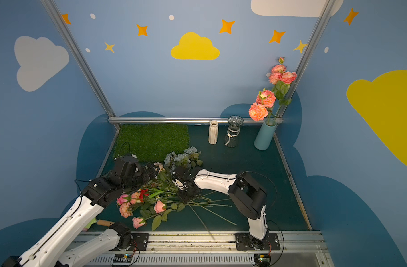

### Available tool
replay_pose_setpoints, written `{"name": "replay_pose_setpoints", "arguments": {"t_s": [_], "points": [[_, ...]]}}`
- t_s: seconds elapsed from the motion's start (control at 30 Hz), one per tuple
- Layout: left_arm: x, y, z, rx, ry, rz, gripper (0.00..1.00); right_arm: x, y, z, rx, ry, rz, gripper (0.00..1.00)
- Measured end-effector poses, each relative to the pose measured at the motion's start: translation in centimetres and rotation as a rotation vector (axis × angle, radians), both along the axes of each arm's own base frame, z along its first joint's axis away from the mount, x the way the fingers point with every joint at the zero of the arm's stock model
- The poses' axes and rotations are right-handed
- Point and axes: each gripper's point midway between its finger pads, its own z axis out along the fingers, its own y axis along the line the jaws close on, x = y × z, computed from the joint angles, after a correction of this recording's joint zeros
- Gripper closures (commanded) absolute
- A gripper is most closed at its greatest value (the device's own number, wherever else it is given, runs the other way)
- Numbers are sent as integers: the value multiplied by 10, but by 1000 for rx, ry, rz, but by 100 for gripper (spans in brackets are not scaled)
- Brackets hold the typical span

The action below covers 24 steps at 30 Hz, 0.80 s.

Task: Place the pink flowers into the vase
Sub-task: Pick up the flower at the center of the board.

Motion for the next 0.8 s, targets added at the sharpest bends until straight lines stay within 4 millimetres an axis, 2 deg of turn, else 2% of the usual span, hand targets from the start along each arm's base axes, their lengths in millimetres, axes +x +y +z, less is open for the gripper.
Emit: {"name": "replay_pose_setpoints", "arguments": {"t_s": [0.17, 0.33, 0.43, 0.53, 0.67, 0.8], "points": [[-1, 1, 2, 8, -10, -6, 6, 4, -3, 22, 14, -46, 8, 100], [0, 2, 3, 17, -18, -15, 7, 16, 8, 70, 98, -137, 17, 100], [1, 2, 10, 13, -38, -24, 6, 21, 11, 92, 139, -184, 28, 100], [1, -1, 24, -29, -92, -54, 7, 23, 10, 102, 156, -213, 48, 100], [2, -8, 53, -128, -192, -113, 6, 26, 6, 115, 185, -259, 72, 100], [1, -14, 80, -218, -279, -178, 6, 28, -6, 144, 268, -365, 76, 100]]}}
